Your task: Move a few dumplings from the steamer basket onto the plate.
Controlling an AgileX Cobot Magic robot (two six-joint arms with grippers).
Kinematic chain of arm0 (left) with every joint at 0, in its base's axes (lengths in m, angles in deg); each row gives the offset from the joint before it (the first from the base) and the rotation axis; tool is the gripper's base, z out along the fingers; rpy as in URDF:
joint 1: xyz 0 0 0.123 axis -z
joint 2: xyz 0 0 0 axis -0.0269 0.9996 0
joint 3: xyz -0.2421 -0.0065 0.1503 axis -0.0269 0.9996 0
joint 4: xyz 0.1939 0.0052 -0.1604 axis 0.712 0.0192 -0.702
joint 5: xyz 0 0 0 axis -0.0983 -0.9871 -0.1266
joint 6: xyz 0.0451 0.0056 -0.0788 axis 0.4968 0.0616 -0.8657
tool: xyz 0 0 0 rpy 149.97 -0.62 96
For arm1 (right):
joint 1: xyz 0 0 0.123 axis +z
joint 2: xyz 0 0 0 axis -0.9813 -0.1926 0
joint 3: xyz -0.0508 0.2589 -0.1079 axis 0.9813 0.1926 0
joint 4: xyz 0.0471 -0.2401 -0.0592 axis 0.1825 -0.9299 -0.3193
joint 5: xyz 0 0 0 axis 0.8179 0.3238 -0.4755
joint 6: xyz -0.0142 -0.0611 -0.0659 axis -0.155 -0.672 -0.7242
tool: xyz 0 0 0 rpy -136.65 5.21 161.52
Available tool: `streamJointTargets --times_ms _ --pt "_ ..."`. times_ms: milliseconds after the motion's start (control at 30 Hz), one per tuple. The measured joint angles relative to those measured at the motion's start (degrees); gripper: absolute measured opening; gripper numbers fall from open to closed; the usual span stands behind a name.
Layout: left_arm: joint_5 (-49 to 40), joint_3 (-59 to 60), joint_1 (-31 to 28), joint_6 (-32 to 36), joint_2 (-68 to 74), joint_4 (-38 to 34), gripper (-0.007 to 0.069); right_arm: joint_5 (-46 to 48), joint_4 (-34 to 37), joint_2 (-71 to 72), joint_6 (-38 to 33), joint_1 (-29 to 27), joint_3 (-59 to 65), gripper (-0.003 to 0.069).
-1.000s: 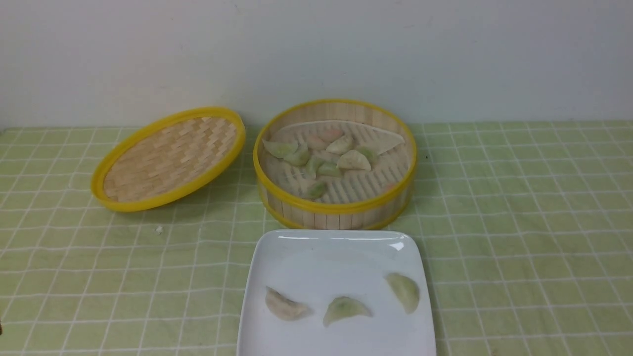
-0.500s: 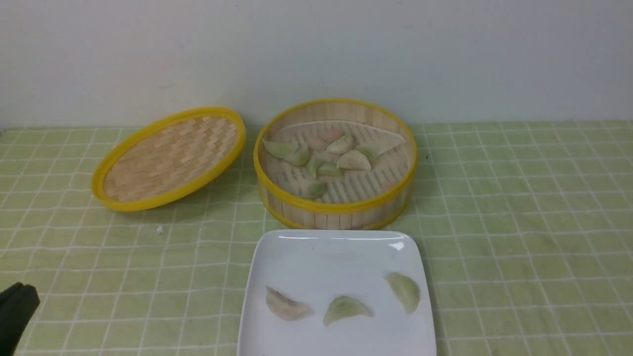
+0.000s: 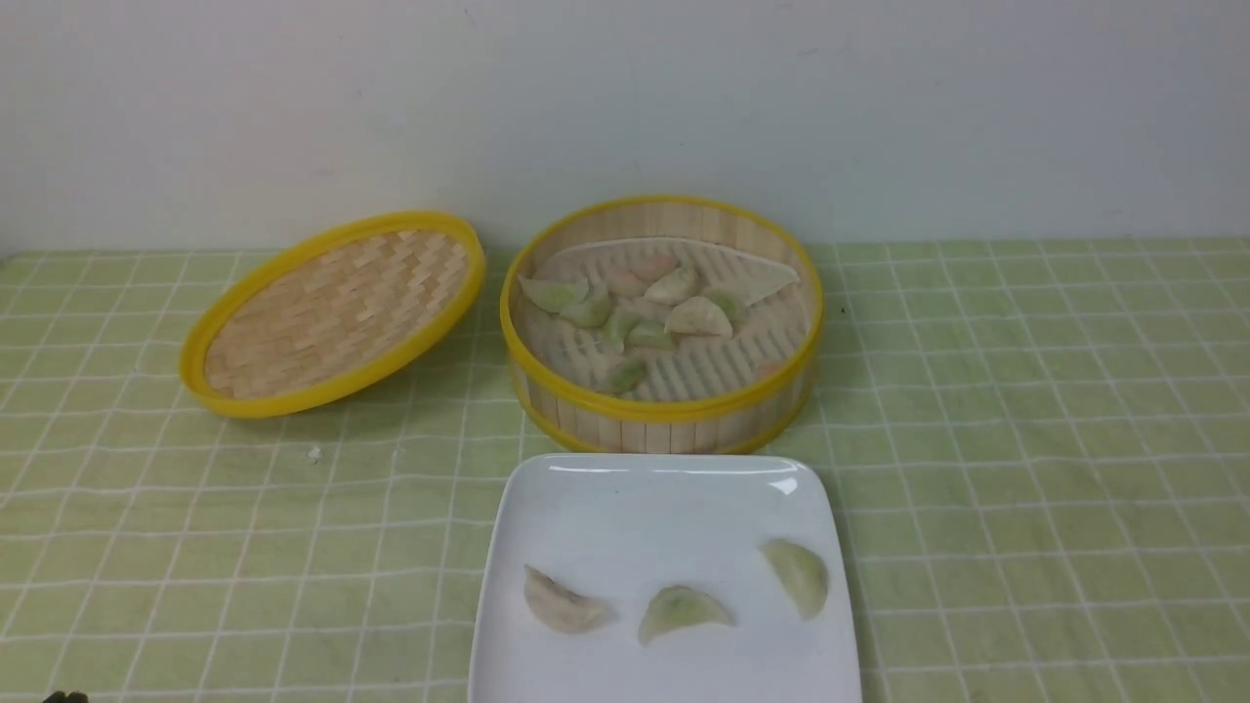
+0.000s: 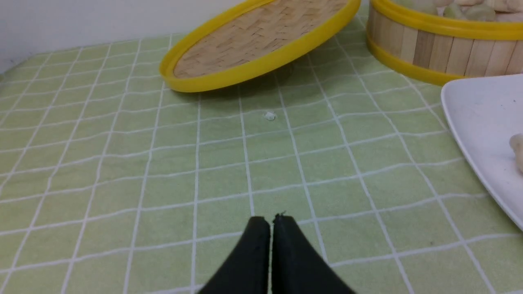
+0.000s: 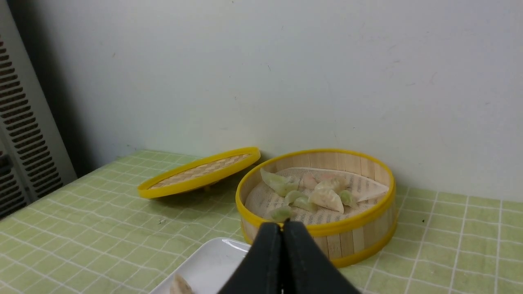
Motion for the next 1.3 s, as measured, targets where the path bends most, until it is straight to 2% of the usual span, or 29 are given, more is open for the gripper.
streamJointTargets --times_ms 1033,1100,1300 --pt "-0.2 0.0 0.0 0.1 0.0 0.0 -0.0006 -0.5 0.0 0.4 -0.1 -0.3 0.4 -0.0015" --pt "-0.2 0.0 0.0 0.1 0.0 -0.1 -0.0006 -1.3 0.0 1.4 -0.3 -3.1 1.5 -0.0015" --pt "-0.2 0.0 0.0 0.1 0.0 -0.1 -0.0006 -3.4 -0.7 2.7 -0.5 -19.5 9.8 -0.0015"
